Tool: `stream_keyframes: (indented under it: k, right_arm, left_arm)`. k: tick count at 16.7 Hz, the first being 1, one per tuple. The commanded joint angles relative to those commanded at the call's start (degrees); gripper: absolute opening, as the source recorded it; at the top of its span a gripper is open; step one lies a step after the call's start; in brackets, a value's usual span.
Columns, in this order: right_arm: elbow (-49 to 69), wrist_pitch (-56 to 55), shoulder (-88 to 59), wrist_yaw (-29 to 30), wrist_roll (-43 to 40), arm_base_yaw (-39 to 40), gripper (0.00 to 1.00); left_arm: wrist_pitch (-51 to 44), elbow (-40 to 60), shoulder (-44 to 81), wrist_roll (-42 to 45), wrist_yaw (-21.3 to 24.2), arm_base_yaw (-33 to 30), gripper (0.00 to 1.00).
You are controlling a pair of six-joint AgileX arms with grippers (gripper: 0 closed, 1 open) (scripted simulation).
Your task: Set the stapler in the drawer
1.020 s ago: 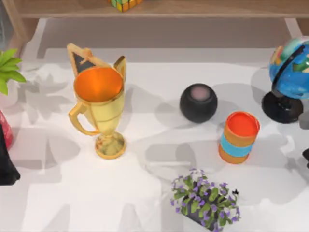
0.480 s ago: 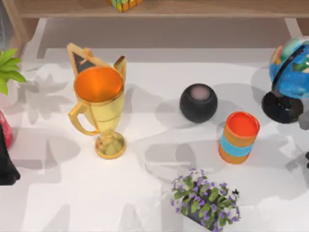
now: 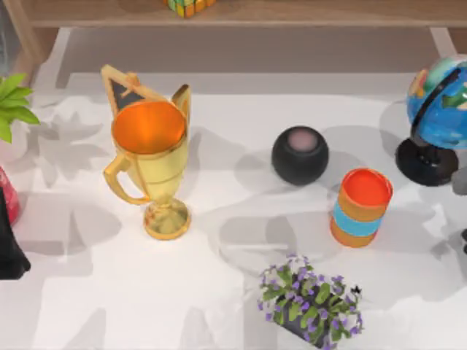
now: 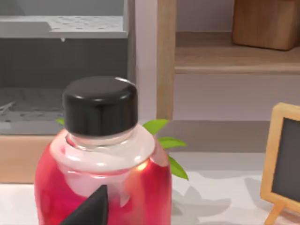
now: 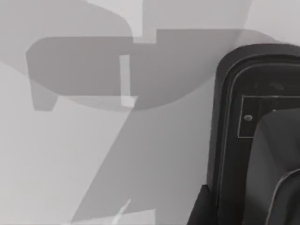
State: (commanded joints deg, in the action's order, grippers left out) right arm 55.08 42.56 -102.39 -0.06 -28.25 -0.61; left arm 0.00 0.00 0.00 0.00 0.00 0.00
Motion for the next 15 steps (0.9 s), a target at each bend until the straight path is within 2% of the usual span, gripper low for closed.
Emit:
stream_keyframes:
  k: [7,15]
  right_arm:
    - [3.2,6.6,3.1,0.0,-0.1,0.0,0.0]
    - [5.5,8.2,6.4,0.2,0.0,-1.1,0.0]
  left_arm:
    - [0.0,0.0,0.0,0.0,0.0,0.0,1.0]
    - [0.0,0.0,0.0,0.0,0.0,0.0,1.0]
